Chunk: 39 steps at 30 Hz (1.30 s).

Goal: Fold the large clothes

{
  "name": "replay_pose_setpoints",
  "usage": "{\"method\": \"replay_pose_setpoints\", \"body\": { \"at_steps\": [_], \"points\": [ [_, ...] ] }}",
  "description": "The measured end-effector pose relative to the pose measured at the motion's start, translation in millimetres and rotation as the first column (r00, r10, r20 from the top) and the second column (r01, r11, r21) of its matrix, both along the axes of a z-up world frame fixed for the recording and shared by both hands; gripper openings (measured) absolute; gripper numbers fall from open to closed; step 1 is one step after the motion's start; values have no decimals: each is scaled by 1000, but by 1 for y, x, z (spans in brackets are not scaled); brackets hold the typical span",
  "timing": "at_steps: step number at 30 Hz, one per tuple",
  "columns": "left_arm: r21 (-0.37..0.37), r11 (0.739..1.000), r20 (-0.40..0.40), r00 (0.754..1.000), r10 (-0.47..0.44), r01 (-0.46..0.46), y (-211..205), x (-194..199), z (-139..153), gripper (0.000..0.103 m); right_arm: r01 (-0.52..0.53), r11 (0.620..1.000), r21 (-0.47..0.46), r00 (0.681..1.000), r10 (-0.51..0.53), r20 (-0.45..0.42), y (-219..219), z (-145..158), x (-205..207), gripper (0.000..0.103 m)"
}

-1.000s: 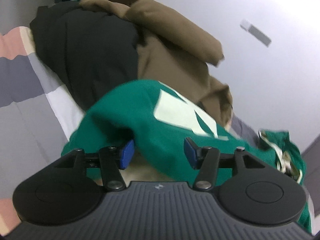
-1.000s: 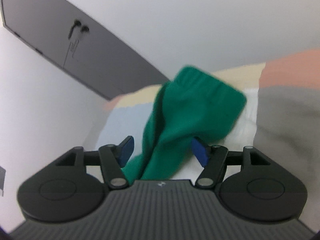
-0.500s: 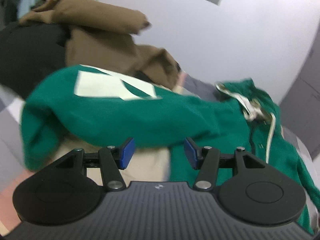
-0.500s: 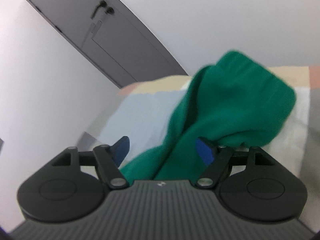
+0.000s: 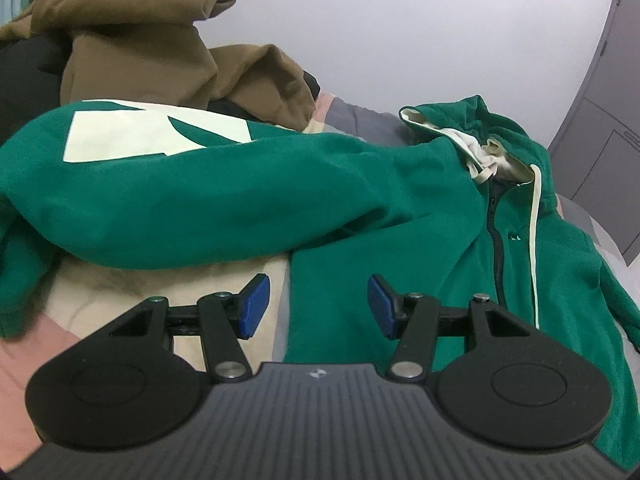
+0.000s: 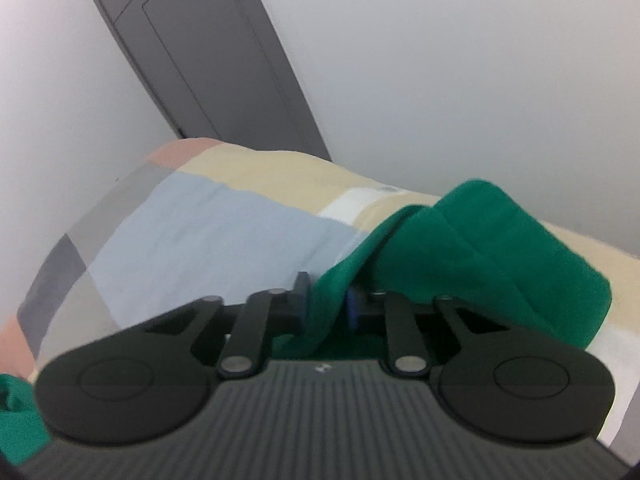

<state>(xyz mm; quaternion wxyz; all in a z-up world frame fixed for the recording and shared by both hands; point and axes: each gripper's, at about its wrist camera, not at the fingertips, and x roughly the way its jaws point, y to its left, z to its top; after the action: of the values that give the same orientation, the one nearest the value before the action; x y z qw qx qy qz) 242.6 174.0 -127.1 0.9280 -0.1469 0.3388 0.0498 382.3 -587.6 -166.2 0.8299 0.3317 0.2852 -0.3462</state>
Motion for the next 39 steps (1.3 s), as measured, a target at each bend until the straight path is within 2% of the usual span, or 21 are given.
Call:
{"method": "replay_pose_setpoints", "body": {
  "at_steps": [2,5,8,9,11,13,15,18,20,22,25,26,28,29,30,34,37,38,39],
  "points": [
    [4,1000,-2,1000,3,-3,-1,3,-1,60,-47,999,-15,998,48,46,5,14,1,11],
    [-5,1000,12,1000,1,-1,-2,2,0,60,-118,988,-104,974,136,183,10,59,-4,10],
    [-20,1000,32,999,-7,8,-4,-1,4,60,-163,966,-200,906,227,356,16,98,-26,10],
    [-25,1000,38,999,-12,13,-5,-1,5,60,-174,957,-232,882,256,395,19,107,-36,10],
    [-25,999,46,999,-27,28,-8,-4,7,60,-186,945,-269,858,290,425,27,112,-54,10],
    [-14,999,45,998,-42,43,-13,-5,7,60,-185,945,-269,856,289,429,35,104,-74,10],
    [-4,999,38,998,-54,54,-18,-7,5,60,-168,958,-231,873,253,416,40,83,-95,10],
    [-12,997,21,997,-74,75,-24,-8,1,60,-142,982,-127,919,179,351,38,30,-126,10],
    [-30,996,5,996,-87,87,-27,-10,-2,60,-137,991,7,947,129,294,34,-9,-142,11],
    [-39,995,-3,996,-95,94,-32,-13,-4,60,-134,981,140,948,86,307,32,-43,-159,14],
    [-72,993,-7,995,-98,97,-36,-14,-6,60,-141,966,217,923,49,381,29,-63,-176,22],
    [-90,991,-6,995,-96,95,-37,-14,-7,60,-150,963,222,918,53,393,27,-63,-176,28],
    [-131,988,-3,996,-87,86,-39,-15,-9,60,-177,962,208,900,73,431,22,-59,-172,52],
    [-154,985,-4,996,-84,83,-41,-14,-12,60,-187,963,194,891,83,447,22,-56,-171,71],
    [-176,981,-10,996,-83,80,-43,-13,-16,60,-185,966,183,886,83,456,26,-50,-171,79],
    [-243,968,-54,995,-80,64,-52,-8,-32,60,-130,972,194,892,29,451,20,-56,-157,79],
    [-229,972,-39,997,-62,52,-62,-9,-37,60,-85,981,173,890,-4,456,6,-53,-154,77],
    [-223,973,-33,998,-62,53,-65,-9,-37,60,-73,985,155,896,-4,445,2,-53,-148,69],
    [-220,974,-27,998,-59,52,-69,-10,-37,60,-59,989,135,905,-4,426,-6,-58,-137,53]
  ]
}}
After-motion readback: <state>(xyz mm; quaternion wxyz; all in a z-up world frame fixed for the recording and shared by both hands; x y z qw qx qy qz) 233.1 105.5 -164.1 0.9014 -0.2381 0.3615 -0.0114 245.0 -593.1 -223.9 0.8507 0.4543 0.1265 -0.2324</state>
